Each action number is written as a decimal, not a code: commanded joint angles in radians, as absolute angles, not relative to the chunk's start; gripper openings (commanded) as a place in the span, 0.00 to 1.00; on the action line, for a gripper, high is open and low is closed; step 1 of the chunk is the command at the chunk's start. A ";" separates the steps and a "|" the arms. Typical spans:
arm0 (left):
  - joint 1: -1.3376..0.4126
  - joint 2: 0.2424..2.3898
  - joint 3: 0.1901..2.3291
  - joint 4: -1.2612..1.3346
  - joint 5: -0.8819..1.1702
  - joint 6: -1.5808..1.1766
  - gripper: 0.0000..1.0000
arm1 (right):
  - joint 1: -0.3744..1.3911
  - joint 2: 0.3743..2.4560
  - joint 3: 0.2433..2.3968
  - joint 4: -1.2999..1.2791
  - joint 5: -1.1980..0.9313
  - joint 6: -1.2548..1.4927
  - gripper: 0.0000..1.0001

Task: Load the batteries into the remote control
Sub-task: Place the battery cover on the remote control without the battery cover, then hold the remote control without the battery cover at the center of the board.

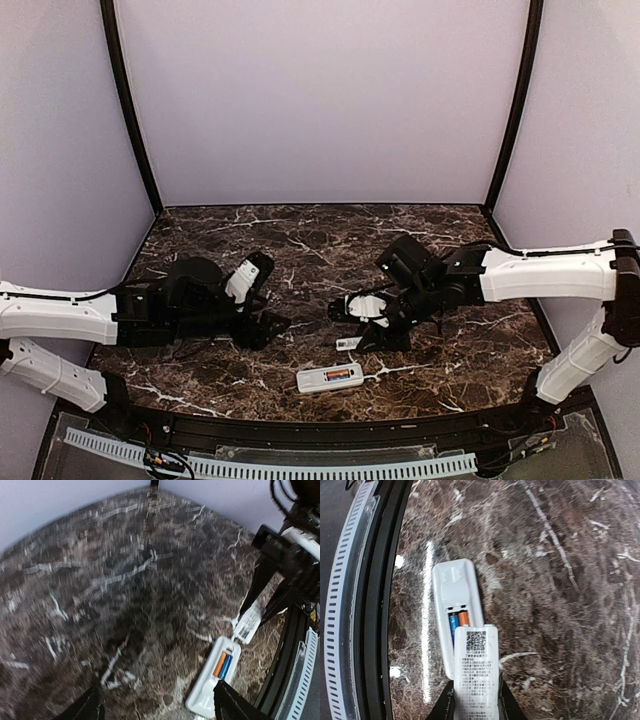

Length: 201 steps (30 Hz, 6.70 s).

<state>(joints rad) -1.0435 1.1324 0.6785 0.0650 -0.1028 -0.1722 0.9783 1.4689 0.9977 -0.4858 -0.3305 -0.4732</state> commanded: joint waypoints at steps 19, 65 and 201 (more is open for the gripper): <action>-1.040 1.023 0.335 0.233 -0.180 -0.382 0.74 | 1.109 1.778 1.223 -0.682 -0.247 -0.552 0.03; -1.040 1.011 0.354 0.210 -0.189 -0.338 0.75 | 1.120 1.861 1.270 -0.735 -0.261 -0.546 0.05; -1.174 1.811 0.888 0.273 0.185 0.235 0.50 | 0.928 1.689 0.891 -0.334 -0.561 0.666 0.12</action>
